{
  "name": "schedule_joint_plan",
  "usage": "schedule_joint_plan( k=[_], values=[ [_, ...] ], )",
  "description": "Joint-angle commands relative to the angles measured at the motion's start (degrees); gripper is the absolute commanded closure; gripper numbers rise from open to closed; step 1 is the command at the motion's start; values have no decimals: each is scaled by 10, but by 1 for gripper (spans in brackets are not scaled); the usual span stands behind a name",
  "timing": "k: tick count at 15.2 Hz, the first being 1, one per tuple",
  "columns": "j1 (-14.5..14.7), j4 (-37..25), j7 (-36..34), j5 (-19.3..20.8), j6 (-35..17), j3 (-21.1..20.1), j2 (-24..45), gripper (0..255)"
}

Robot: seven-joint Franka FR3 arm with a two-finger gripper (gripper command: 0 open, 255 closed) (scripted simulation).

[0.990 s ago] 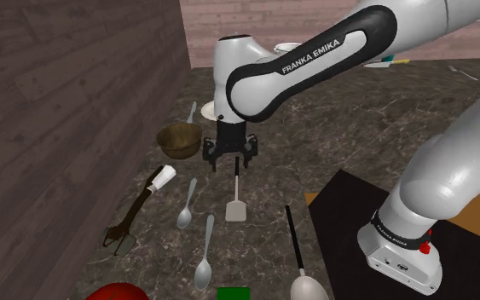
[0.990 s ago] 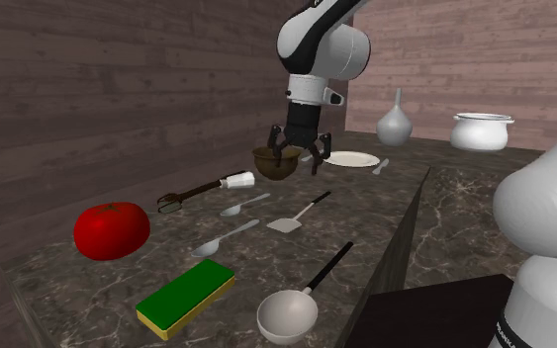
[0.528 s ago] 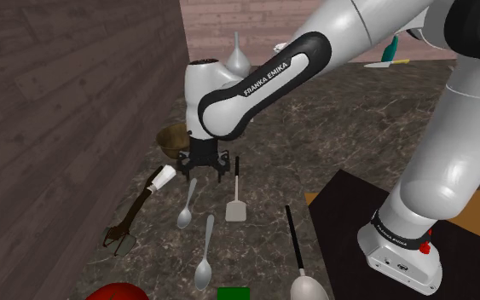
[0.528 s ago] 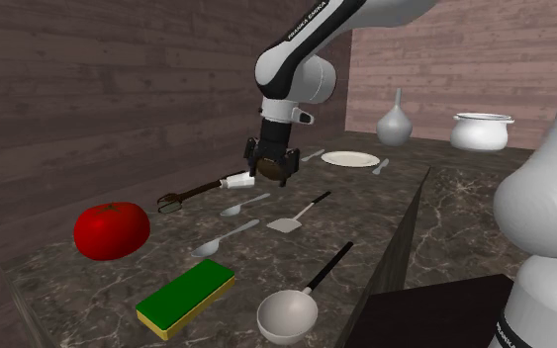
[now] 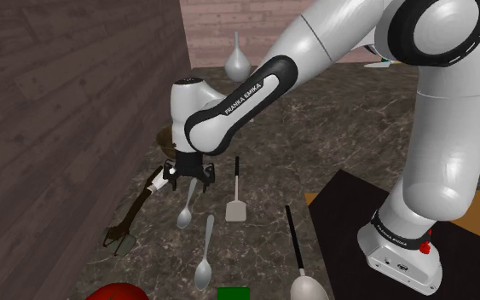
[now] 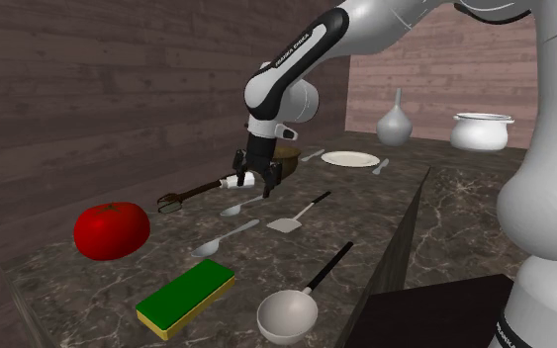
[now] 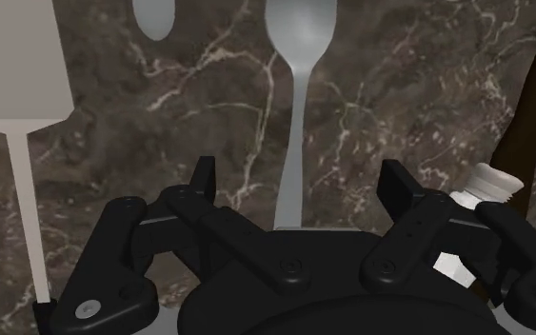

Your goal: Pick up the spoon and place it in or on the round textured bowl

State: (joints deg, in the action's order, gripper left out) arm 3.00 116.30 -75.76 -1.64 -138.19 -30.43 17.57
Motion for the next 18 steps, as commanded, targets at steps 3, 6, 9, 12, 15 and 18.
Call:
schedule_joint_plan(
  k=[3, 6, 9, 12, 15, 18],
  values=[
    [13, -2, -13, 19, -28, 9, 31, 0],
    [13, -2, -13, 18, -28, 9, 31, 0],
    [13, -2, -13, 18, -28, 9, 31, 0],
    [13, -2, -13, 18, -28, 9, 31, 255],
    [13, -2, -13, 19, -28, 9, 31, 255],
    [13, -5, -13, 19, -26, 9, 32, 255]
  ],
)
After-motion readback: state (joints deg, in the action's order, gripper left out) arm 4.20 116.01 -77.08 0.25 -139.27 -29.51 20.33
